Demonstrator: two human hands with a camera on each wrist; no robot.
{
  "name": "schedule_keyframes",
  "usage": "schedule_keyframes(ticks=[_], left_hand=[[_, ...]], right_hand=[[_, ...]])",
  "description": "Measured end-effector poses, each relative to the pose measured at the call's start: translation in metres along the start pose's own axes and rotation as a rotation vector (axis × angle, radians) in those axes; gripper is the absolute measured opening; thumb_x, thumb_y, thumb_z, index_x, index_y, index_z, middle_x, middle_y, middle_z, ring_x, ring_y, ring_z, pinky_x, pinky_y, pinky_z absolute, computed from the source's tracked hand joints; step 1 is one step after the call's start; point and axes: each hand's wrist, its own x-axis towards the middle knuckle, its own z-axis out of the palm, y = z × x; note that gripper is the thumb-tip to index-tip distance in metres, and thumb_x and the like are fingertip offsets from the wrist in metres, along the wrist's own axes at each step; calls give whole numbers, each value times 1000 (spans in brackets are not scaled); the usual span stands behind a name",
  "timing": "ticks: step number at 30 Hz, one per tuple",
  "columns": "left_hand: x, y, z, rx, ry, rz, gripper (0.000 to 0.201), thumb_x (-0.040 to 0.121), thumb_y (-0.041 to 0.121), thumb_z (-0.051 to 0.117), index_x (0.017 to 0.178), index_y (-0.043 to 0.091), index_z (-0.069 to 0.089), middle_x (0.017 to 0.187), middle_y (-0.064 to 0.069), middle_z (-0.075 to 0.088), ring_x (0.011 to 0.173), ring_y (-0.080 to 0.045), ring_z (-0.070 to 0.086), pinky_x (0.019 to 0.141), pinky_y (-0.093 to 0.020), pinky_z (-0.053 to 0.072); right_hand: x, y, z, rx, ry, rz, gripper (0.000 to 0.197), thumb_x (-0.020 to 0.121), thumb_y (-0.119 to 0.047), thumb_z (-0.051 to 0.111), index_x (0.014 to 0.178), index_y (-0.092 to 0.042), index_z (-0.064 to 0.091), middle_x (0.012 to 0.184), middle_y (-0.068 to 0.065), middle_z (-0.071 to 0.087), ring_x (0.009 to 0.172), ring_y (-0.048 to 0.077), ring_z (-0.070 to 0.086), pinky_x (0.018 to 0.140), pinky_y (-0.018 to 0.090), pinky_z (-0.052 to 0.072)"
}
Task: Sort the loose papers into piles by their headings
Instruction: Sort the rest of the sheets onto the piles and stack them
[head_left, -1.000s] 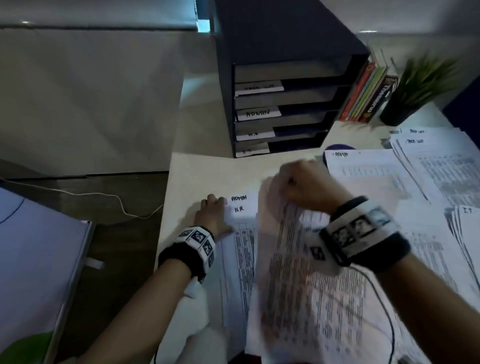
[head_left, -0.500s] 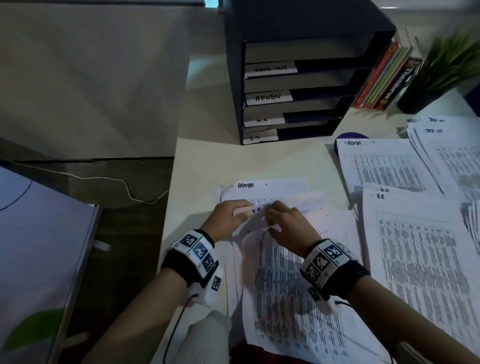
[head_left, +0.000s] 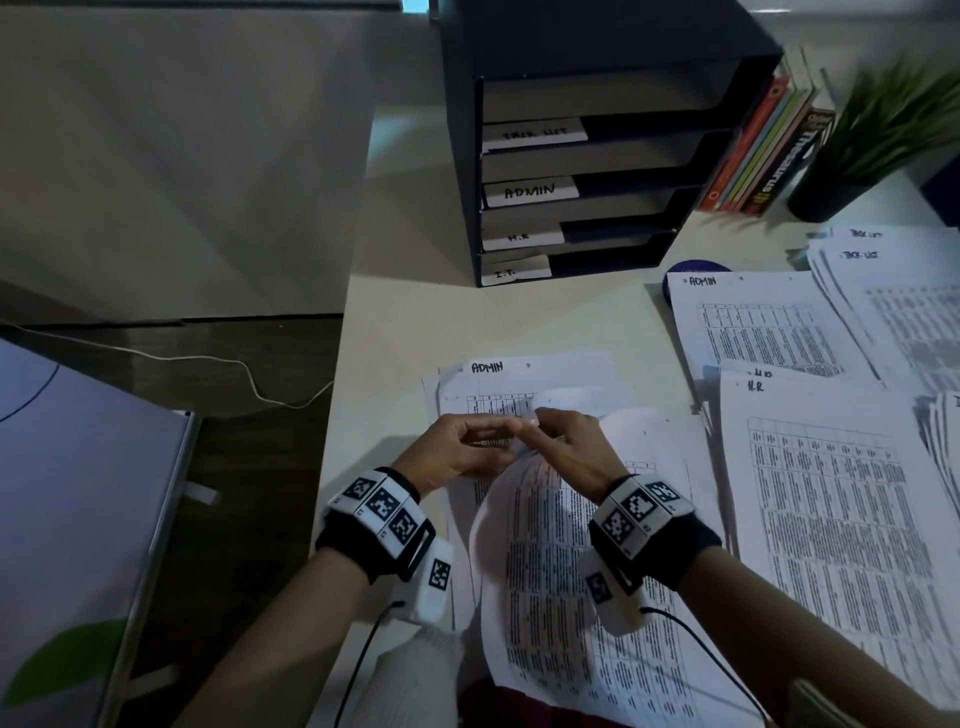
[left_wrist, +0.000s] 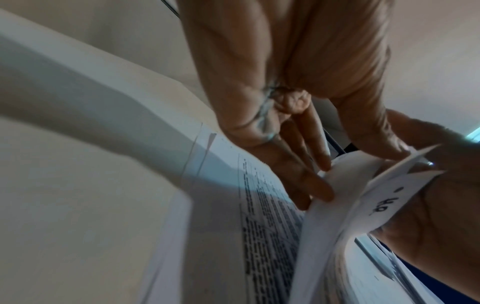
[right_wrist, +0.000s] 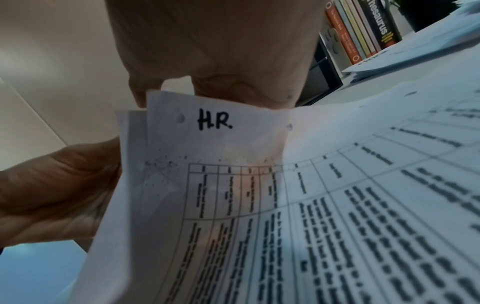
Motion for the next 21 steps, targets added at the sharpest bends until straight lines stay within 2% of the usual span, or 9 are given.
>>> schedule_keyframes(ticks=[2, 5, 8, 10, 12, 14, 16, 18, 21], left_hand=[[1, -1, 0, 5, 6, -6, 47, 78, 1, 67, 120, 19, 58, 118, 0, 64, 110, -11, 60, 91, -28, 51], [1, -1, 0, 5, 14, -27, 53, 78, 1, 67, 128, 13, 52, 112, 2, 65, 104, -8, 62, 89, -24, 51], [1, -1, 1, 8, 30, -27, 45, 80, 6, 66, 122, 18, 56, 104, 7, 67, 95, -4, 64, 80, -19, 52], [0, -1, 1, 7, 47, -27, 32, 82, 12, 65, 110, 27, 61, 99, 8, 69, 88, -3, 66, 72, -18, 51], [-1, 0, 2, 19, 54, -31, 26, 82, 16, 65, 103, 32, 62, 97, 8, 70, 88, -5, 66, 74, -21, 52], [-1, -1, 2, 27, 52, -36, 25, 83, 14, 64, 101, 31, 62, 94, 9, 70, 86, -5, 66, 78, -23, 52], [-2, -1, 2, 21, 44, -44, 24, 84, 10, 62, 101, 26, 63, 90, 8, 71, 84, -6, 67, 76, -21, 53], [-2, -3, 1, 21, 63, -55, 20, 87, 7, 58, 104, 16, 64, 94, 0, 70, 84, -13, 67, 79, -27, 53], [5, -11, 0, 45, 226, -74, 21, 92, 2, 50, 108, -1, 62, 100, -13, 67, 84, -21, 64, 88, -40, 50]], right_hand=[[0, 1, 0, 5, -2, -5, 45, 87, -48, 56, 54, -19, 42, 50, -9, 40, 50, 9, 37, 56, 24, 29], [0, 5, 0, 17, 6, -15, 44, 85, -38, 62, 52, -21, 39, 47, -12, 38, 47, 2, 35, 52, 17, 26], [0, 9, 1, 4, -7, -18, 42, 83, -40, 64, 59, -8, 51, 50, -11, 43, 49, 4, 40, 52, 17, 28], [0, 10, 2, 14, -6, -35, 50, 78, -50, 65, 60, -5, 50, 51, -8, 41, 50, 8, 37, 50, 16, 26], [-1, 10, 2, 19, -12, -48, 59, 72, -60, 65, 60, -5, 47, 52, -4, 41, 51, 9, 35, 49, 17, 26], [-1, 9, 2, 21, -11, -46, 53, 74, -56, 66, 58, -9, 45, 52, -5, 40, 52, 10, 35, 50, 17, 26], [0, 11, 4, 39, -1, -49, 53, 74, -59, 62, 59, -11, 48, 52, 0, 47, 52, 13, 40, 52, 18, 29], [1, 15, 6, 33, 12, -56, 62, 72, -65, 46, 66, -4, 57, 62, 11, 60, 57, 23, 52, 58, 28, 37], [1, 19, 5, 22, 48, -59, 57, 72, -50, 42, 66, 6, 57, 64, 21, 59, 59, 27, 52, 60, 31, 38]])
